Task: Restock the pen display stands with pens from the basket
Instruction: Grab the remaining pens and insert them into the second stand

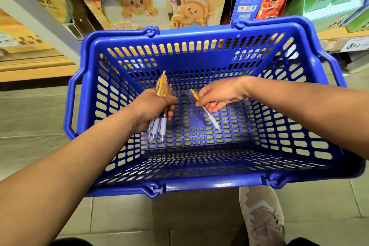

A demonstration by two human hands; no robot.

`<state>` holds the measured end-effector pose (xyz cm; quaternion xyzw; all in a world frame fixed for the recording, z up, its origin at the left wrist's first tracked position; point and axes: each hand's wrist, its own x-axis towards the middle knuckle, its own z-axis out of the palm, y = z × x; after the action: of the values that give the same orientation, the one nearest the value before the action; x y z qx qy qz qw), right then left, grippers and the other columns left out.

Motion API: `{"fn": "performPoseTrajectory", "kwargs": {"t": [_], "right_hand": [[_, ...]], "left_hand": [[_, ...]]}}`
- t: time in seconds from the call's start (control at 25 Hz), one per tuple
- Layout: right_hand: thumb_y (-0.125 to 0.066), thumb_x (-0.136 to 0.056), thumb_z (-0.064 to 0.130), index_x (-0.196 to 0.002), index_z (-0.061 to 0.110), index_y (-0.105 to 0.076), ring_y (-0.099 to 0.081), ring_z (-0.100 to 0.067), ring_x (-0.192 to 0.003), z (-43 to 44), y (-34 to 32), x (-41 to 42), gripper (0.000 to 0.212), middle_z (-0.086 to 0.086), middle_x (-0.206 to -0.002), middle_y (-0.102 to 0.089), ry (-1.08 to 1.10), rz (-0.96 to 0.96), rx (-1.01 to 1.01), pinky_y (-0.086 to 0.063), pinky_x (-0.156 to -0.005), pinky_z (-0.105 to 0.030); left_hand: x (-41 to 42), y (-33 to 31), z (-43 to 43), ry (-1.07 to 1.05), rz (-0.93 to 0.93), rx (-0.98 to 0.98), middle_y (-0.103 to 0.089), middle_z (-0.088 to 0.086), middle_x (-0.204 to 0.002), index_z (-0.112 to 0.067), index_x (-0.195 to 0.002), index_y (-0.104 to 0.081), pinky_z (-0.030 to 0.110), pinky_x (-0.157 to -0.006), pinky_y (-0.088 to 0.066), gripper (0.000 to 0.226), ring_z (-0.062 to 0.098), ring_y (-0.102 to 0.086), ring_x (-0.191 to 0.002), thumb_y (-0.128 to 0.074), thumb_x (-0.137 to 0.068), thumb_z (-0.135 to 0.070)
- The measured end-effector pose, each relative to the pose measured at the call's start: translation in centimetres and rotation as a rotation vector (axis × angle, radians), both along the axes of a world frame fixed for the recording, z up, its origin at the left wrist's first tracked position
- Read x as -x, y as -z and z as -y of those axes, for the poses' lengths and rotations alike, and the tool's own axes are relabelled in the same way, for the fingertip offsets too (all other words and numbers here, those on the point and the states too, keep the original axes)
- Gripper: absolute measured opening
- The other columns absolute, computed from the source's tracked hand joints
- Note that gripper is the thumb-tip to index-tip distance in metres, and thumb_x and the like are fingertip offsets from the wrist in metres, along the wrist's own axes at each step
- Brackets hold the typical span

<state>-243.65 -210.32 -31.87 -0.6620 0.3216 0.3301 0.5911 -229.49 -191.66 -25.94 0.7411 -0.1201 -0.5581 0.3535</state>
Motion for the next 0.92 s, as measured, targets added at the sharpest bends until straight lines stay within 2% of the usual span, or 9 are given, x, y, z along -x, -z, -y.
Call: {"fn": "performPoseTrajectory", "kwargs": {"t": [0.12,0.32,0.4,0.48,0.64,0.76,0.92], "right_hand": [[-0.074,-0.091,0.032,-0.093,0.010,-0.064,-0.075,-0.020,-0.093,-0.6,-0.4,-0.9,0.024,-0.011,-0.091,-0.077,0.043,0.112,-0.100,-0.061,-0.084,-0.028],[-0.076,-0.090,0.031,-0.104,0.022,-0.063,-0.067,-0.010,-0.073,-0.1,-2.0,-1.4,0.021,0.003,-0.079,-0.069,0.046,0.122,-0.226,-0.059,-0.074,-0.022],[-0.071,-0.093,0.034,-0.102,0.026,-0.064,-0.063,-0.006,-0.070,-0.4,-3.4,-1.4,0.014,0.007,-0.078,-0.065,0.052,0.116,-0.206,-0.057,-0.073,-0.020],[-0.068,-0.095,0.035,-0.096,0.026,-0.063,-0.060,-0.004,-0.065,-0.9,-6.2,-0.3,0.011,0.009,-0.074,-0.063,0.172,0.147,-0.202,-0.055,-0.067,-0.018],[-0.056,-0.102,0.034,-0.090,0.020,-0.059,-0.050,-0.004,-0.052,-3.9,-15.3,3.3,0.018,0.000,-0.079,-0.068,0.510,0.172,-0.372,-0.047,-0.053,-0.015],[-0.049,-0.105,0.039,-0.090,0.017,-0.059,-0.043,-0.005,-0.049,-6.7,-24.0,5.9,0.028,0.002,-0.072,-0.067,0.502,0.157,-0.383,-0.039,-0.049,-0.015],[-0.059,-0.100,0.039,-0.084,0.023,-0.067,-0.042,-0.002,-0.048,-9.5,-40.4,8.9,0.024,0.004,-0.070,-0.069,0.419,0.264,-0.244,-0.033,-0.044,-0.013]], "left_hand": [[0.1,-0.4,1.2,-0.050,-0.064,0.008,-0.064,0.007,-0.069,-0.007,-0.089,-0.064,0.026,-0.053,-0.056,0.013,0.014,-0.061,-0.053,-0.064,-0.099,-0.016],[-0.5,-1.7,1.9,-0.166,-0.157,0.064,-0.074,0.008,-0.082,-0.011,-0.098,-0.066,0.034,-0.066,-0.061,0.006,0.018,-0.068,-0.066,-0.069,-0.096,-0.016],[-0.9,-2.7,1.3,-0.243,-0.200,0.075,-0.074,0.006,-0.080,-0.013,-0.101,-0.065,0.033,-0.066,-0.061,0.006,0.016,-0.069,-0.064,-0.066,-0.097,-0.017],[-0.2,-4.7,0.6,-0.300,-0.258,0.091,-0.070,0.005,-0.078,-0.012,-0.105,-0.063,0.031,-0.063,-0.061,0.009,0.015,-0.066,-0.063,-0.063,-0.099,-0.018],[4.5,-11.9,-1.9,-0.455,-0.335,0.083,-0.064,0.003,-0.076,-0.010,-0.110,-0.059,0.029,-0.060,-0.057,0.010,0.015,-0.061,-0.060,-0.059,-0.101,-0.015],[8.1,-19.7,-4.2,-0.545,-0.363,0.080,-0.068,0.001,-0.072,-0.010,-0.104,-0.062,0.028,-0.057,-0.058,0.007,0.014,-0.064,-0.056,-0.063,-0.099,-0.014],[10.7,-35.3,-6.6,-0.501,-0.381,0.100,-0.068,0.002,-0.070,-0.010,-0.106,-0.060,0.028,-0.056,-0.057,0.011,0.014,-0.064,-0.055,-0.065,-0.097,-0.014]]}}
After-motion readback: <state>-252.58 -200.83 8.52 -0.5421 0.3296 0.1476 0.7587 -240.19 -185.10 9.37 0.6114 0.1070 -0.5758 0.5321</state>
